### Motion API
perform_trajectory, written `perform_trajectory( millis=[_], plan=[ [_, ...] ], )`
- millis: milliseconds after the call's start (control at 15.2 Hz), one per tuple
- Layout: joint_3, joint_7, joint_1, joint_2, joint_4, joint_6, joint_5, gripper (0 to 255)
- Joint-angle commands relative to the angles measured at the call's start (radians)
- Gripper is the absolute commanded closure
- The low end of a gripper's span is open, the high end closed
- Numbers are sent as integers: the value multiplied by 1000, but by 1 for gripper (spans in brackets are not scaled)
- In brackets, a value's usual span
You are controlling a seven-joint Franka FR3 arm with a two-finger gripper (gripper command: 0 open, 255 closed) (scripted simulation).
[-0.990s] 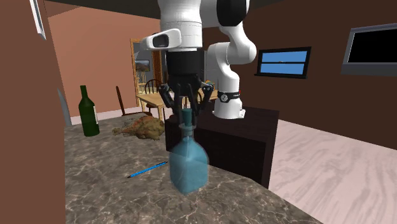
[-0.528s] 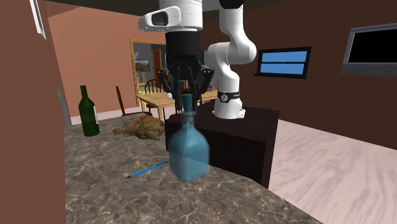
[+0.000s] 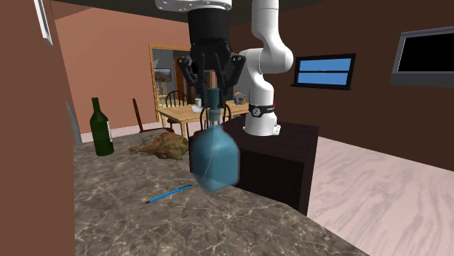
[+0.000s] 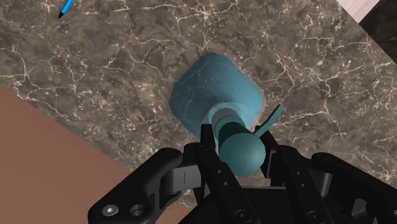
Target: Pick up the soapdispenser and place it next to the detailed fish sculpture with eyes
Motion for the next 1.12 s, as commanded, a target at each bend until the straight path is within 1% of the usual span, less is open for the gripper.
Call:
perform_trajectory(
  millis=[0, 1056],
  plan=[
    [0, -2, -1, -14, 14, -27, 2, 255],
    [-2, -6, -3, -76, 159, -235, 10, 255]
  ],
)
